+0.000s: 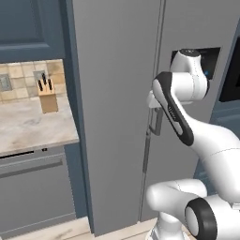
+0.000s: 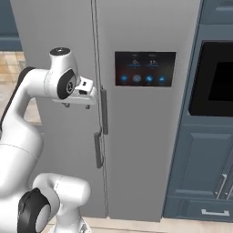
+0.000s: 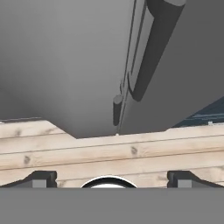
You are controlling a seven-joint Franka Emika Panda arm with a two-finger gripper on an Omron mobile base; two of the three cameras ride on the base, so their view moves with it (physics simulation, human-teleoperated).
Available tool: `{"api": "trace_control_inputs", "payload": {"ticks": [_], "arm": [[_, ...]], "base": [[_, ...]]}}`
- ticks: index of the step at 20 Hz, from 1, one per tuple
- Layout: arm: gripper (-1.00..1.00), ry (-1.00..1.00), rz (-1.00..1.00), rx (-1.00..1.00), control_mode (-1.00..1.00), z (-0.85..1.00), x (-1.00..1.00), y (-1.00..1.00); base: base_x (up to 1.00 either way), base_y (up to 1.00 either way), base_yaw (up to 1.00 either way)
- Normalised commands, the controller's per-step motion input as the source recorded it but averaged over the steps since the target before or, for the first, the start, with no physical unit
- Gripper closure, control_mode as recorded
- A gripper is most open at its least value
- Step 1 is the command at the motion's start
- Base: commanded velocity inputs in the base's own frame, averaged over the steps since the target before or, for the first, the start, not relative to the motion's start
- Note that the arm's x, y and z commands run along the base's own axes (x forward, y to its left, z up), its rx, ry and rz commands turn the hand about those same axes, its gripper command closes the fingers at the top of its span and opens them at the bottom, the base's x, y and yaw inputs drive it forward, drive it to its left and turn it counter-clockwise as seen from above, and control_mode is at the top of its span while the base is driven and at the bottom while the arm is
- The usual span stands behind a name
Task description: Retrieve the sausage and cheese from the fridge and place them on the cutting board on the counter.
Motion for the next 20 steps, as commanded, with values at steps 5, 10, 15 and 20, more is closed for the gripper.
{"api": "trace_control_inputs", "payload": {"ticks": [5, 10, 15, 20], "arm": [[-1.0, 0.0, 0.0, 0.0, 1.0, 0.0, 0.0, 0.0], [-1.0, 0.0, 0.0, 0.0, 1.0, 0.0, 0.0, 0.0], [-1.0, 0.0, 0.0, 0.0, 1.0, 0.0, 0.0, 0.0], [-1.0, 0.0, 0.0, 0.0, 1.0, 0.0, 0.0, 0.0]], "base": [[0.19, -0.05, 0.02], [0.32, -0.09, 0.02], [0.28, -0.09, 0.0], [0.32, -0.03, 0.0]]}}
